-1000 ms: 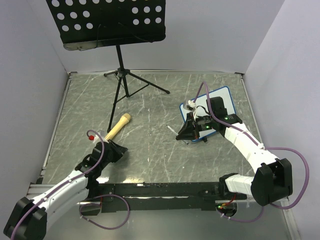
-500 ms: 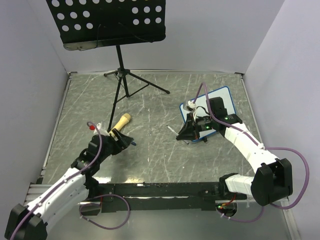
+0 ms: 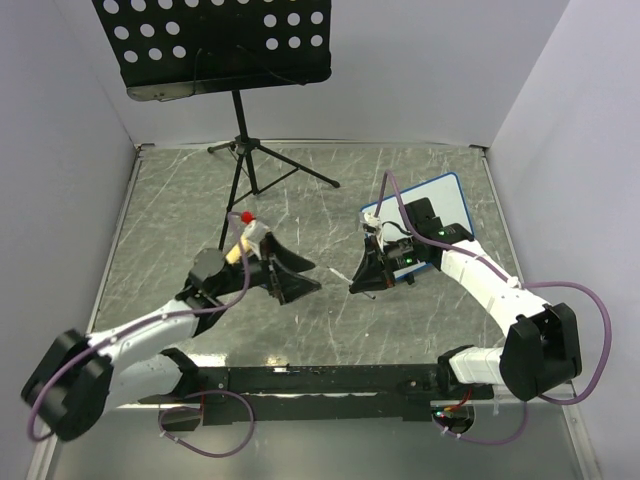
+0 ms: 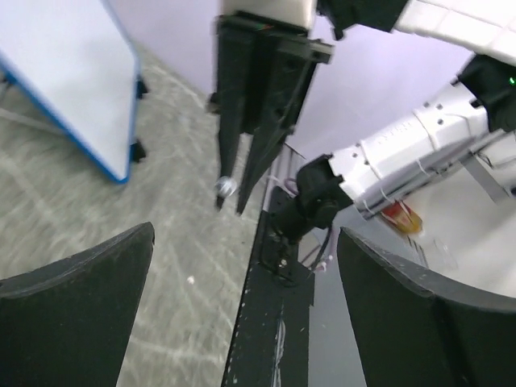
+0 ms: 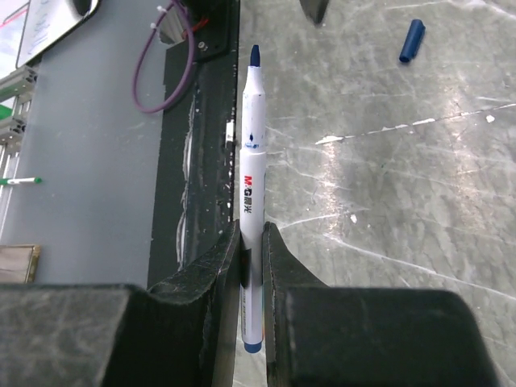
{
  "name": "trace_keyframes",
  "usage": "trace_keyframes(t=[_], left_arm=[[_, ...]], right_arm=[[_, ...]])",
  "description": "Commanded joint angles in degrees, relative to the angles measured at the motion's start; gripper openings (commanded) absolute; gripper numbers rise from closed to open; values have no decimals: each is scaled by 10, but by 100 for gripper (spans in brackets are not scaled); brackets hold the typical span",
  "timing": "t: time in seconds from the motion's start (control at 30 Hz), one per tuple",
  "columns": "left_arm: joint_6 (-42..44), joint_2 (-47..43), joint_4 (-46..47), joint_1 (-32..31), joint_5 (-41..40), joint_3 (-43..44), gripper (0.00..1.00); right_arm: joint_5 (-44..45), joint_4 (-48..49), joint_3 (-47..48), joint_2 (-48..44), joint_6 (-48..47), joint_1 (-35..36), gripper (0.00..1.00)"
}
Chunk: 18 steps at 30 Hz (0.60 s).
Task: Write a sentence on the whiteboard
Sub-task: Pass from the right arm to the left
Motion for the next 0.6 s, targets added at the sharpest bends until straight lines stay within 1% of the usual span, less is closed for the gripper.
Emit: trace_keyframes(t=[0.0,0.1,0.17,0.2,0.27,0.3,0.37,0.4,0.47,0.53,0.57], left_arm=[[58,62,70,-53,43,68,99],[69,96,65,-76,25,93,99],[67,114,70,-82,11,103,97],[68,119,64,-85,9,107,92],[68,134,59,-86,8,118,87],[69,137,54,-89,12,122,81],[67,147,53,-88,15,127,77],[67,149,52,-88,19,130,72],[68,157,43,-89,23,137,67],[73,160,26,-90,27,143,59],[76,164,20,-89,31,150,53]], right_arm=[[-33,-6,30,2,-27,6,0],[-32,-9,32,4,-26,6,0],[-32,-8,32,4,-25,5,0],[-35,-8,31,3,-25,5,0],[-36,-7,31,3,-24,6,0],[-36,-7,31,2,-23,6,0],[-36,-6,32,3,-22,5,0],[-36,-6,32,1,-22,5,0],[-37,-6,32,1,-21,6,0],[-36,-5,31,2,-20,5,0],[-37,-5,31,3,-19,6,0]])
